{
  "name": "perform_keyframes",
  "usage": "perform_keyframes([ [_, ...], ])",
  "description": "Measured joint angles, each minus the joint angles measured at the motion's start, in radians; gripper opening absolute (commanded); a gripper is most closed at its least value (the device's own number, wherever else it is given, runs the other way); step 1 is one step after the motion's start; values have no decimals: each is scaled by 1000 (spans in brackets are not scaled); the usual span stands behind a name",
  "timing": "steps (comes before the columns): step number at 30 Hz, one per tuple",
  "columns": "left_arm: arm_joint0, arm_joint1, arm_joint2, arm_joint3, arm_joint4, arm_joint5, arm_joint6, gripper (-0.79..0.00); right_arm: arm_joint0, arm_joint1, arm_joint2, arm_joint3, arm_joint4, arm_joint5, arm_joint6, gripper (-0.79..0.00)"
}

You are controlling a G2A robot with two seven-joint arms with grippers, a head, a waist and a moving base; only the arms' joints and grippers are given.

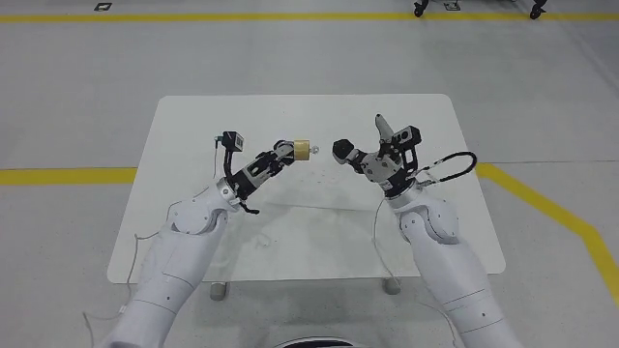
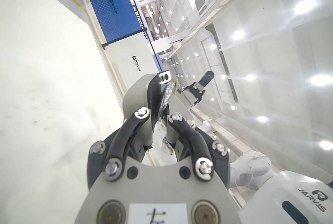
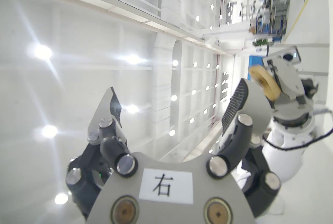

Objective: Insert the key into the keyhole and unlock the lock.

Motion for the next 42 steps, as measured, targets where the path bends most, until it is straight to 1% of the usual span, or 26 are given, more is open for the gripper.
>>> perform_keyframes([
  [2, -2, -2, 12, -5, 40, 16, 23, -785, -30, 4, 25, -52, -24, -20, -1, 0],
  [6, -14, -4, 32, -1, 93, 53, 40, -785, -24, 3, 22, -39, -20, -17, 2, 0],
  [11, -62, -11, 85, 37, 214, 187, 65, -785, -24, 3, 22, -40, -20, -17, 2, 0],
  [15, -113, -27, 153, 83, 305, 279, 97, -785, -24, 3, 22, -40, -20, -17, 2, 0],
  [16, -133, -33, 175, 103, 330, 304, 107, -742, -24, 3, 22, -40, -20, -17, 2, 0],
  [18, -164, -44, 205, 135, 346, 347, 107, -357, -24, 3, 22, -40, -20, -17, 2, 0],
  [19, -185, -51, 224, 157, 352, 378, 100, -9, -24, 3, 22, -40, -20, -17, 2, 0],
  [22, -228, -65, 262, 195, 368, 438, 86, 0, -24, 3, 22, -40, -20, -17, 2, 0],
  [24, -241, -71, 273, 207, 370, 447, 82, 0, -24, 3, 22, -40, -20, -17, 2, 0],
  [26, -246, -71, 270, 210, 371, 448, 76, 0, -24, 3, 22, -40, -20, -17, 2, 0],
  [28, -237, -64, 249, 195, 360, 442, 64, 0, -24, 3, 22, -40, -20, -17, 2, 0],
  [30, -217, -53, 221, 167, 362, 436, 59, 0, -24, 3, 22, -40, -20, -17, 2, 0],
  [33, -155, -27, 157, 70, 379, 425, 62, 0, -24, 3, 22, -40, -20, -17, 2, 0],
  [36, -60, 7, 71, -82, 459, 430, 109, 0, -24, 4, 21, -40, -21, -18, 0, 0],
  [37, -15, 21, 30, -154, 509, 440, 134, 0, -21, 4, 18, -41, -37, -29, -9, 0],
  [39, 57, 41, -34, -269, 587, 463, 169, 0, -12, 5, 7, -36, -114, -70, -33, 0],
  [40, 105, 53, -76, -347, 640, 481, 189, 0, -6, 4, 0, -30, -182, -102, -50, 0],
  [42, 176, 68, -139, -458, 722, 511, 218, 0, 0, 4, 1, -18, -250, -145, -78, 0],
])
